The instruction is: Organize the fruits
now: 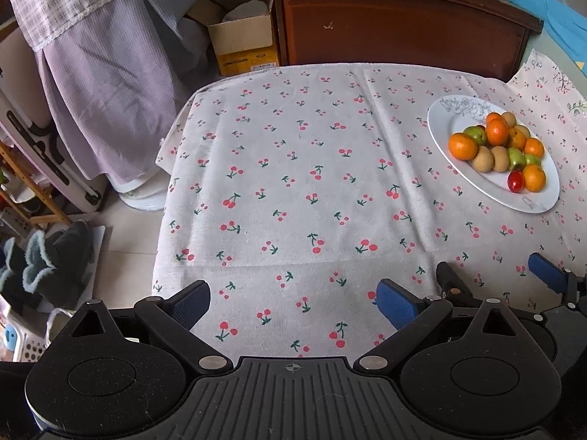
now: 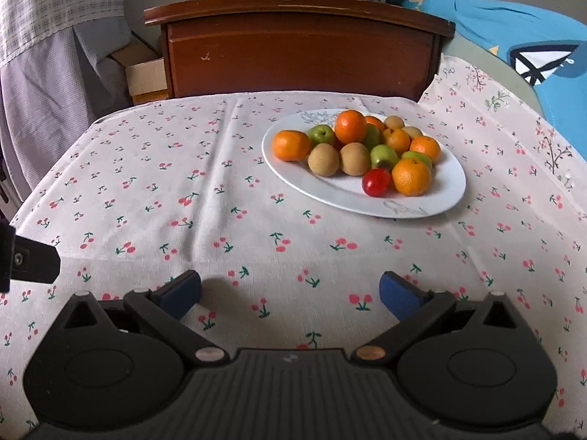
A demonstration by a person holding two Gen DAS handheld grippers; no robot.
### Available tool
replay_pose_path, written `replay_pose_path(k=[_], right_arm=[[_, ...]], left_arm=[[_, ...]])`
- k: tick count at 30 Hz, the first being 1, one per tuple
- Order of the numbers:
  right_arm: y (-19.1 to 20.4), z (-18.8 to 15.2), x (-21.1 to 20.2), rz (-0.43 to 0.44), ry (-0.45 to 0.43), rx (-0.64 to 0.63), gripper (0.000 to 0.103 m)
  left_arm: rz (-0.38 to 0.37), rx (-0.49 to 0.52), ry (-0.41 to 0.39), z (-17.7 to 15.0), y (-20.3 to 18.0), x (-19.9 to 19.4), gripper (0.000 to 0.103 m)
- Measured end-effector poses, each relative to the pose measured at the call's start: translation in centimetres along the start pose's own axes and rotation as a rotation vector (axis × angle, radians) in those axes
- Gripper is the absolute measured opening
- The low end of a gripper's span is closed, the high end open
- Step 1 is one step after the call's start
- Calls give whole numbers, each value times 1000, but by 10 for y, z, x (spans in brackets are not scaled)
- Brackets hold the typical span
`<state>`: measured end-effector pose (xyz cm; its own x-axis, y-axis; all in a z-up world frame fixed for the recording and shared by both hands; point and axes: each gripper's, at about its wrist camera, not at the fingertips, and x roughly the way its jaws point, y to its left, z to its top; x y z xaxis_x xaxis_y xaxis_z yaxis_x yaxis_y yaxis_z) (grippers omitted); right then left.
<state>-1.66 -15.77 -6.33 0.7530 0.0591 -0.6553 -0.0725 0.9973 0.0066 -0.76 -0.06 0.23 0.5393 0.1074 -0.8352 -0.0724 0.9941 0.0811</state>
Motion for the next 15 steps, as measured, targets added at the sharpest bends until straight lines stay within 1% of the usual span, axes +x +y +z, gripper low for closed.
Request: replay_pose_path(k=[15], right_arm=[[0, -1, 0, 0, -4, 0, 102]], left_arm=[[7, -6, 32, 2, 2, 19, 98]])
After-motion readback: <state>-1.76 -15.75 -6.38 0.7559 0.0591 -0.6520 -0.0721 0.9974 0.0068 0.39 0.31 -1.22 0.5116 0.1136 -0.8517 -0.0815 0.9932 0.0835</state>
